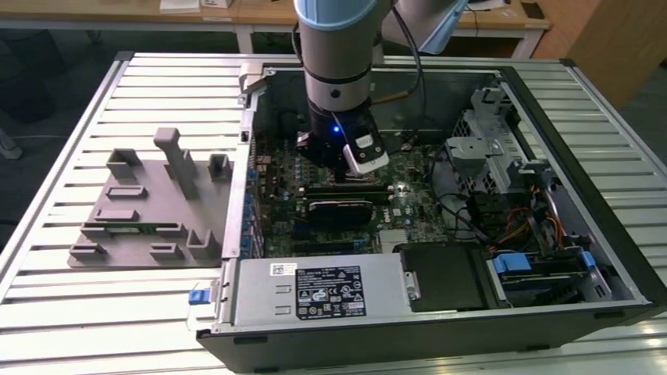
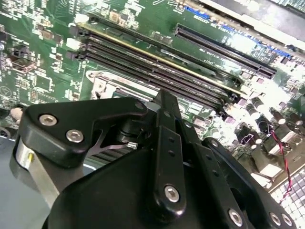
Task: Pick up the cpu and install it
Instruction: 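Install the second cpu locking lever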
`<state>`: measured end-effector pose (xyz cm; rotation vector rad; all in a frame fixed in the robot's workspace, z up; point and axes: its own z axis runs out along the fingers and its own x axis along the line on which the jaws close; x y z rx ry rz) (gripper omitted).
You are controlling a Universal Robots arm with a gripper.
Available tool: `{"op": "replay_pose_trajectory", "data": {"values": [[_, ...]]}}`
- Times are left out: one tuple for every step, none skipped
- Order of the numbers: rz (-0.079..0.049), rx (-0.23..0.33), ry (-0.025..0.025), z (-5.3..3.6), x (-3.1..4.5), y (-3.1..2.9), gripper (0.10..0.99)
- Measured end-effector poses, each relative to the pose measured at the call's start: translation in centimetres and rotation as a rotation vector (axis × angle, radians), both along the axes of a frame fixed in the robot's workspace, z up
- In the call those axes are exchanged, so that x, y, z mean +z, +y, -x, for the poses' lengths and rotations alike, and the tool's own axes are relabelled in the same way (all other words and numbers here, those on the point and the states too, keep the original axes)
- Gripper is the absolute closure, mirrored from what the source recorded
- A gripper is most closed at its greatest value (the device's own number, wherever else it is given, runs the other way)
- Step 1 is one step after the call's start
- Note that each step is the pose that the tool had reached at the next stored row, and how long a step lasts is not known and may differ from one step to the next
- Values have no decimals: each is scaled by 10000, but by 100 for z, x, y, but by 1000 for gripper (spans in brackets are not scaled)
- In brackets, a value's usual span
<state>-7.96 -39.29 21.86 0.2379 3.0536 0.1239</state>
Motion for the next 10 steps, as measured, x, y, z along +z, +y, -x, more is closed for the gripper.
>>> {"op": "replay_pose_trajectory", "data": {"values": [[-15,0,0,12,-8,-2,980],[-40,1,0,24,-14,-5,980],[-84,1,0,35,-20,-9,980],[-154,1,-1,45,-24,-14,980],[-208,2,0,53,-28,-20,980],[-239,3,-1,59,-33,-27,980],[-258,1,-1,64,-39,-34,980],[-272,1,2,66,-44,-42,980],[-286,0,3,69,-51,-48,980],[-302,-1,5,72,-59,-54,980]]}}
